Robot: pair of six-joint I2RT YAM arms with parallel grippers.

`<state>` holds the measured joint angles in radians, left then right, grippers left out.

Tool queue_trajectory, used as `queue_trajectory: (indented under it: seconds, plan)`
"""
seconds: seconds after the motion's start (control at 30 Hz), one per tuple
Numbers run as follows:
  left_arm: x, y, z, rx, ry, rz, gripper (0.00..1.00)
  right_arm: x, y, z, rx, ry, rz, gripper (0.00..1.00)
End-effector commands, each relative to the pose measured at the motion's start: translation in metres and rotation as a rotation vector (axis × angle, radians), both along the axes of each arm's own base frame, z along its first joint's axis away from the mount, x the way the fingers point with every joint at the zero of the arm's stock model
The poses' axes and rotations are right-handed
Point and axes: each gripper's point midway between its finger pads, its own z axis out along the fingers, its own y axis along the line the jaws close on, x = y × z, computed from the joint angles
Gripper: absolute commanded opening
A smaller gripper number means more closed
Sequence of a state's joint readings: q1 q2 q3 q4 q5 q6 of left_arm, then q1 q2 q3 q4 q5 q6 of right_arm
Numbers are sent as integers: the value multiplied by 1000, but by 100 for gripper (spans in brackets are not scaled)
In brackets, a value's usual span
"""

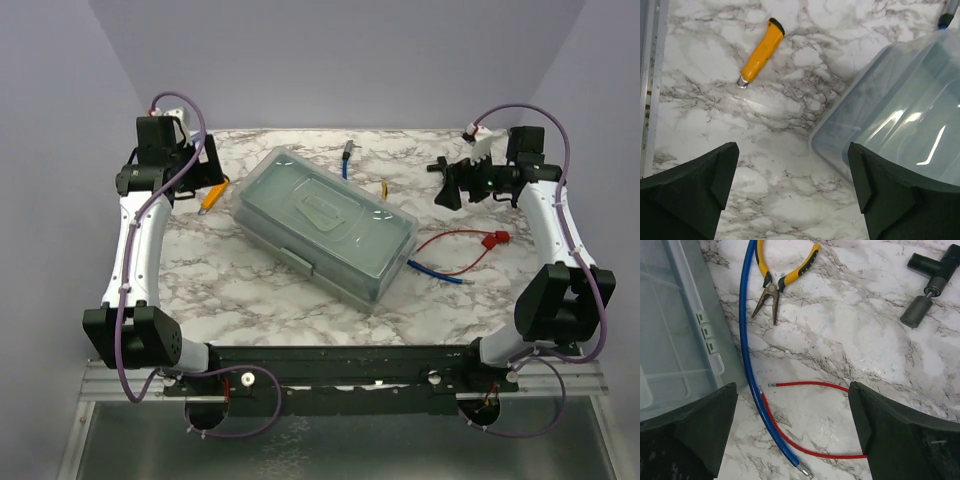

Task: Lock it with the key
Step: Adjust the distractor at the center of the board.

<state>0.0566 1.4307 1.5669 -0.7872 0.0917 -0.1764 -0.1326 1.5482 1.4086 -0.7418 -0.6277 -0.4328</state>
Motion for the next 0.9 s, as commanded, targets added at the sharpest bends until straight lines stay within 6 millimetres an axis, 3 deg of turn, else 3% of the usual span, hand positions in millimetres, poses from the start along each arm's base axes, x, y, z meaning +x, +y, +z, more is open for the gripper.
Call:
queue_trajectory:
  seconds: [0.0,0.17,0.3,0.43,0.6,0.87]
  plan:
    - [-37,-8,-27,46,61,-107,99,-5,5,-17,6,19,83,100]
    - [-67,-15,-68,25,138,-145,99,0,13,-40,-15,56,142,100]
    - [-71,-28,-79,-27,133,-185,99,-2,31,-44,24,79,210,100]
    - [-56,-44,-78,-111,117,-212,99,-11,56,-44,60,98,281,100]
    - [-34,-61,-80,-205,125,-233,99,-38,90,-43,125,122,362,100]
    - [19,-64,-66,-223,26,-221,99,-90,153,-42,227,173,520,100]
